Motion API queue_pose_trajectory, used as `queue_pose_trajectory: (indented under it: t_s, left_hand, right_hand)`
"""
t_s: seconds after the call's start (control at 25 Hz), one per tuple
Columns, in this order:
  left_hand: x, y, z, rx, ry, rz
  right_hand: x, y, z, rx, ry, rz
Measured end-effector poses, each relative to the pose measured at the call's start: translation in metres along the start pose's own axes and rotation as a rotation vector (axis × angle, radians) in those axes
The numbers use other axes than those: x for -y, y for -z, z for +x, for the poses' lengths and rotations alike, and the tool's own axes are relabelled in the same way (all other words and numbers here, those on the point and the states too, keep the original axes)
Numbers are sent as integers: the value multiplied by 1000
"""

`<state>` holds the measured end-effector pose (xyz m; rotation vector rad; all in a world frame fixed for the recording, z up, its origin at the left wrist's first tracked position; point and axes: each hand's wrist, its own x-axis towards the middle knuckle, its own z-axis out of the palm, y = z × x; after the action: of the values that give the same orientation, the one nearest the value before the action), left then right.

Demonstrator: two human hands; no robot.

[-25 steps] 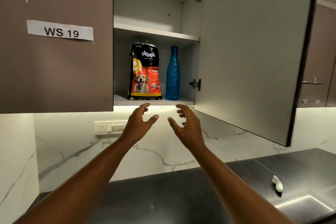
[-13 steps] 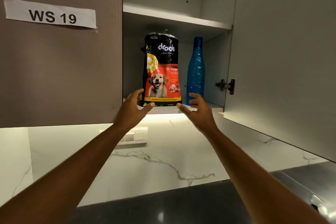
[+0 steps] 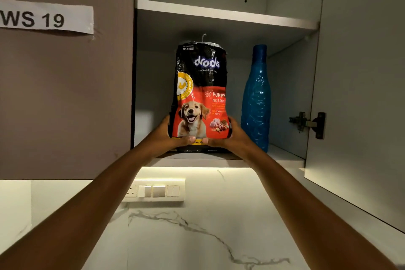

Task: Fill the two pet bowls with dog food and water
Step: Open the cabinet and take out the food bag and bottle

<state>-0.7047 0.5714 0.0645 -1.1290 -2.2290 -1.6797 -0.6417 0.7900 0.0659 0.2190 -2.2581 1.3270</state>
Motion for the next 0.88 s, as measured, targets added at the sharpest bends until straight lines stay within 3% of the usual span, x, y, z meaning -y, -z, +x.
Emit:
queue_pose_trajectory:
  t_s: [0.16,0.44,0.88]
  left_hand:
    - [9,3,2,-9,-27,-51]
    - [-2,0,-13,-32,-49,76]
    - [-48,20,-103,-22,-102,119]
  right_hand:
    - [-10,2,7,-12,21,61]
    - [0,-5,-13,-104,82,-25]
    - [69,-25,-120,-224,67,-73]
